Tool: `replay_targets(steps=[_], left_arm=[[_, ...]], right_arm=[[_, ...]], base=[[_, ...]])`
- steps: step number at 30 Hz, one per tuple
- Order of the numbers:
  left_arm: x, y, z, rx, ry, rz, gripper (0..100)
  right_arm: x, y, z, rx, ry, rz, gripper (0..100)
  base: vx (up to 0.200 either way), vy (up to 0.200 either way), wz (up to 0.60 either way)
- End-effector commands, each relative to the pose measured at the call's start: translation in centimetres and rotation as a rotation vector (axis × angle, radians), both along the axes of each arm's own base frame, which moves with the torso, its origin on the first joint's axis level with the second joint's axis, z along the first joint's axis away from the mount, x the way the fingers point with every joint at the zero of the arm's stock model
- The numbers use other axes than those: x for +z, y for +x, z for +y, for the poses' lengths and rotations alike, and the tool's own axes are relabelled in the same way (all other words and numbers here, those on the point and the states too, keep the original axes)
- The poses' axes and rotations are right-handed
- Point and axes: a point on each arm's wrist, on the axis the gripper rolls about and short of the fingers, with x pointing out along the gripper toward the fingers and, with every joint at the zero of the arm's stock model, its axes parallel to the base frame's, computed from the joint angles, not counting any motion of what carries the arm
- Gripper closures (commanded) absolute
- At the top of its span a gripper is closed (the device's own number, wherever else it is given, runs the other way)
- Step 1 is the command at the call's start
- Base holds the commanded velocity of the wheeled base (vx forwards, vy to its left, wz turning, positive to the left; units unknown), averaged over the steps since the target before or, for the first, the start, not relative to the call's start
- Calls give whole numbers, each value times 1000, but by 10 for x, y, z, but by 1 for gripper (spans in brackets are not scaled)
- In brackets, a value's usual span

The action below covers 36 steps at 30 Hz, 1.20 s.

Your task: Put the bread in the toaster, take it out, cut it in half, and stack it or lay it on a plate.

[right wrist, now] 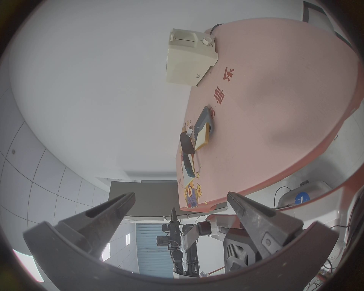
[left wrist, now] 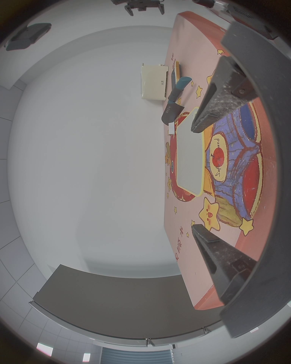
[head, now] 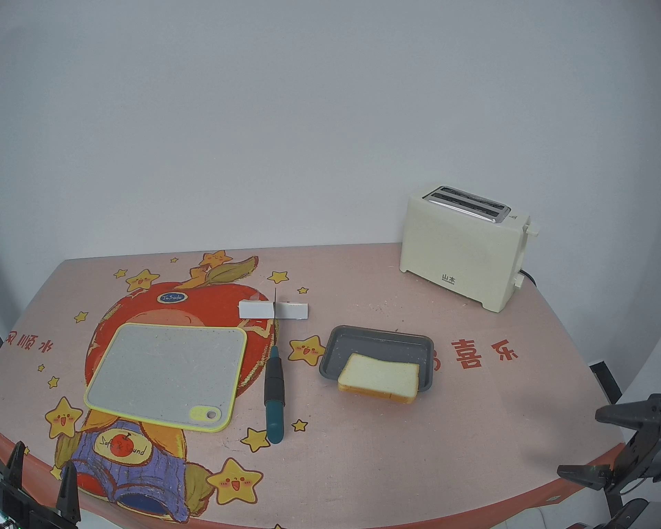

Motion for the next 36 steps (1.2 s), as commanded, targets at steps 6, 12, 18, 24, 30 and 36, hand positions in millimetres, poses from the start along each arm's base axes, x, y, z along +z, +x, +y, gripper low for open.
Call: replay_targets(steps=[6, 12, 18, 24, 30, 36], left_arm=[[-5, 0, 0, 0, 0, 1, 0], [-5, 0, 0, 0, 0, 1, 0], [-5, 0, 0, 0, 0, 1, 0], [-5, 0, 0, 0, 0, 1, 0], [-5, 0, 0, 0, 0, 1, 0], [-5, 0, 0, 0, 0, 1, 0]], right_arm=[[-21, 66, 29, 108, -39, 133, 0], [-35, 87, 44, 136, -61, 154, 0], [-39, 97, 58, 173, -58, 126, 0], [-43, 110, 73, 158, -85, 125, 0], [-38, 124, 86, 158, -62, 126, 0], [-37, 139, 94, 141, -50, 135, 0]], base=[[0, 0, 0], [0, 0, 0], [0, 0, 0], [0, 0, 0], [0, 0, 0], [0, 0, 0]])
